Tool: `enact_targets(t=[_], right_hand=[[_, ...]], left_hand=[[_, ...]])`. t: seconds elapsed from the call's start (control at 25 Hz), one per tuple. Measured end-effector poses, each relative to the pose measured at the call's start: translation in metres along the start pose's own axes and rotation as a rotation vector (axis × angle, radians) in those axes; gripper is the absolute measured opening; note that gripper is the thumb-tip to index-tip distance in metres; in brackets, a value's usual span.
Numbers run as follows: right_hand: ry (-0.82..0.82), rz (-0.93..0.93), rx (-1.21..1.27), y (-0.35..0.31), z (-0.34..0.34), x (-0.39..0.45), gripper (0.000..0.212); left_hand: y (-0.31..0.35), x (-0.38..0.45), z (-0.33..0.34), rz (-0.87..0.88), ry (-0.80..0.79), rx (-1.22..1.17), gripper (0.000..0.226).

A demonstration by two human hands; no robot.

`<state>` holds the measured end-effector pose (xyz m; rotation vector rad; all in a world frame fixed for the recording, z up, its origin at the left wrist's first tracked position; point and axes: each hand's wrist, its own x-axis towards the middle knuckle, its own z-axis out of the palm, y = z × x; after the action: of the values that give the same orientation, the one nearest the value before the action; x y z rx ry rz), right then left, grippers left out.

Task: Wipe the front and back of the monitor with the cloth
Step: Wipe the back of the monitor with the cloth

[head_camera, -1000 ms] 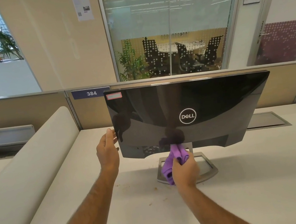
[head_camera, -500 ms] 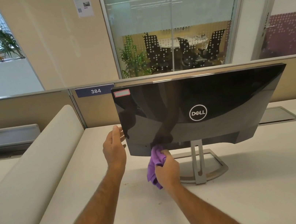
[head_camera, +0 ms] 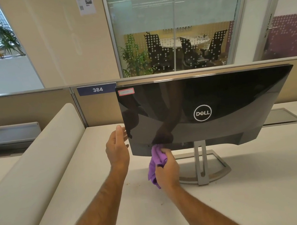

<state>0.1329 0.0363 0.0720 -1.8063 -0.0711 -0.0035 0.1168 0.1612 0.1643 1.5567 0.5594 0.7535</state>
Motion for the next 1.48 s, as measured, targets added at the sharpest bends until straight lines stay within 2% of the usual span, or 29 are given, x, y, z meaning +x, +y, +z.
enact_targets(t=[0.04, 0.08, 0.12, 0.2, 0.28, 0.4, 0.52, 0.64, 0.68, 0.72, 0.76, 0.84, 0.92, 1.0, 1.08, 1.12, 1.2, 1.28, 1.36, 1.48], right_hand=[[-0.038, -0.033, -0.064, 0.005, -0.004, -0.001, 0.036], [-0.010, -0.045, -0.091, 0.009, -0.011, -0.002, 0.034], [0.099, -0.020, -0.076, 0.012, -0.017, -0.001, 0.033], [0.365, 0.171, 0.081, 0.006, -0.029, 0.005, 0.037], [0.474, 0.312, 0.184, -0.001, -0.036, 0.014, 0.043], [0.389, 0.253, 0.139, -0.012, -0.021, 0.016, 0.047], [0.124, 0.085, 0.065, -0.007, 0.002, 0.004, 0.045], [-0.091, 0.003, 0.015, 0.008, -0.007, 0.004, 0.031], [-0.093, -0.028, -0.008, 0.012, -0.015, 0.004, 0.023], [-0.026, -0.043, -0.013, 0.015, -0.024, 0.003, 0.020], [0.112, -0.016, 0.012, 0.017, -0.031, 0.005, 0.022], [0.389, 0.152, 0.139, 0.012, -0.041, 0.012, 0.033], [0.448, 0.243, 0.180, 0.001, -0.038, 0.015, 0.041], [0.292, 0.206, 0.134, -0.008, -0.028, 0.014, 0.040], [-0.026, 0.074, -0.015, -0.011, -0.021, 0.005, 0.028], [-0.178, -0.042, -0.179, -0.007, -0.021, -0.002, 0.026], [-0.345, -0.347, -0.541, 0.008, -0.029, -0.016, 0.034], [-0.430, -0.672, -0.826, 0.027, -0.039, -0.024, 0.046], [-0.421, -0.865, -1.031, 0.035, -0.045, -0.019, 0.051], [-0.369, -0.799, -1.228, 0.025, -0.050, 0.017, 0.061]], left_hand=[[0.000, 0.000, 0.000, -0.001, 0.000, 0.001, 0.048], [-0.001, 0.000, 0.000, -0.002, 0.000, 0.002, 0.048], [-0.001, -0.001, -0.001, -0.002, -0.003, 0.001, 0.048], [-0.002, 0.000, -0.001, -0.002, -0.006, 0.001, 0.048], [-0.002, -0.001, -0.001, -0.006, -0.002, -0.002, 0.048], [-0.002, -0.002, 0.000, 0.001, 0.004, -0.004, 0.048], [-0.003, -0.002, 0.000, 0.009, 0.003, 0.005, 0.048], [-0.003, -0.001, 0.000, 0.002, 0.004, 0.011, 0.048], [-0.003, -0.001, 0.000, -0.001, 0.006, 0.008, 0.048], [-0.003, -0.001, 0.000, -0.004, 0.010, 0.004, 0.048], [-0.004, -0.002, 0.000, -0.008, 0.014, -0.001, 0.049], [-0.004, -0.002, 0.001, -0.016, 0.025, -0.012, 0.048], [-0.003, -0.003, 0.002, -0.018, 0.030, -0.012, 0.047], [-0.003, -0.003, 0.002, -0.015, 0.028, -0.011, 0.048], [-0.003, -0.003, 0.001, -0.010, 0.019, -0.018, 0.047], [-0.003, -0.003, 0.001, -0.008, 0.016, -0.022, 0.045], [-0.003, -0.003, 0.000, -0.009, 0.012, -0.029, 0.045], [-0.004, -0.004, 0.000, -0.014, 0.012, -0.039, 0.047], [-0.003, -0.005, 0.000, -0.022, 0.012, -0.048, 0.047], [-0.002, -0.005, 0.000, -0.027, -0.004, -0.047, 0.045]])
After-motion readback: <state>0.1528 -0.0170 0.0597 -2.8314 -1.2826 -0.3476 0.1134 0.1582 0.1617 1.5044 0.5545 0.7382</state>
